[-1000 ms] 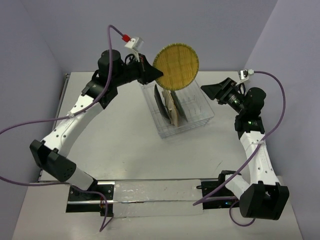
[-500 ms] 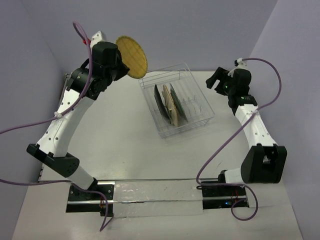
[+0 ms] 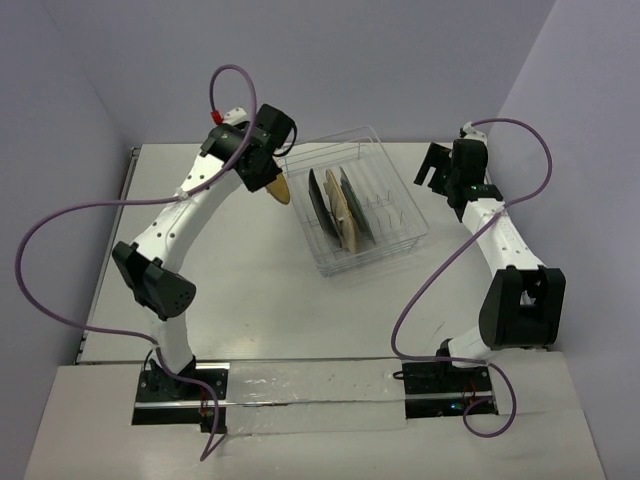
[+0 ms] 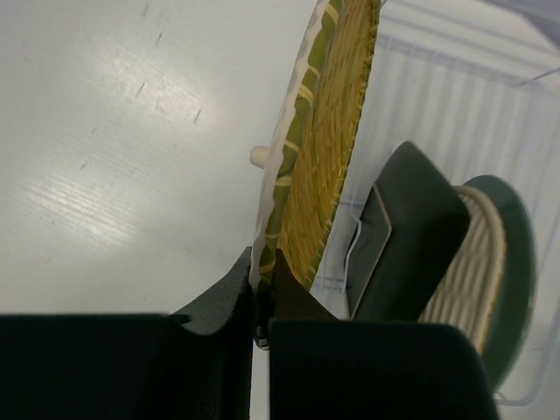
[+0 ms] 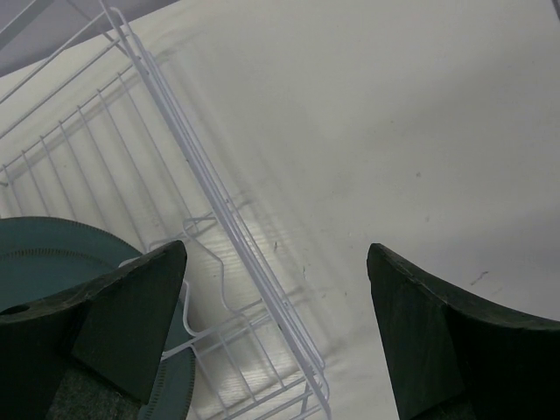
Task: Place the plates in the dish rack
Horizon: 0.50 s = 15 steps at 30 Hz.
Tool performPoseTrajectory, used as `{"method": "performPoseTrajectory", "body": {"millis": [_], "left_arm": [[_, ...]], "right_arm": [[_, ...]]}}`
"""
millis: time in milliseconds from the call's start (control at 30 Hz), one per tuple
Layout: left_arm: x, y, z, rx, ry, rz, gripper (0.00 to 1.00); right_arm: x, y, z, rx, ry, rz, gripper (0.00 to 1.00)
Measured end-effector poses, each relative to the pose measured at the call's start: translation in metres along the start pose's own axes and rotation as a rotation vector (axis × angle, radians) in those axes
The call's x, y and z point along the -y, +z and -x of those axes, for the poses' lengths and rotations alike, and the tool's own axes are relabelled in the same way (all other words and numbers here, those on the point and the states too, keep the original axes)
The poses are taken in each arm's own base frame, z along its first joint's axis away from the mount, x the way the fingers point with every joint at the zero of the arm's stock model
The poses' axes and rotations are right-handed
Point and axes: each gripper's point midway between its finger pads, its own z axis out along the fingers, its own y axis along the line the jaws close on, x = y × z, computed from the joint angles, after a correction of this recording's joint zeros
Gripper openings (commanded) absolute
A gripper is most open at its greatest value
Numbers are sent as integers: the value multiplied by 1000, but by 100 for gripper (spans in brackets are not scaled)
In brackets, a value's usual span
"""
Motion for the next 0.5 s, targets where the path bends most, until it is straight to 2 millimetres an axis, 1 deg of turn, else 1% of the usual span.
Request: {"method": "performPoseTrajectory", "body": {"millis": [67, 133, 267, 500], "left_arm": [[1, 7, -13, -25, 29, 25, 0], [4, 9, -22, -41, 50, 30, 0], [12, 3, -34, -66, 74, 7, 0], [32, -13, -45, -70, 100, -52, 0]], "right_arm": [[3, 1, -1, -1, -3, -16, 91], [6, 1, -2, -5, -6, -33, 91], [13, 3, -7, -17, -16, -63, 91], [18, 11, -20, -61, -29, -81, 91]]}}
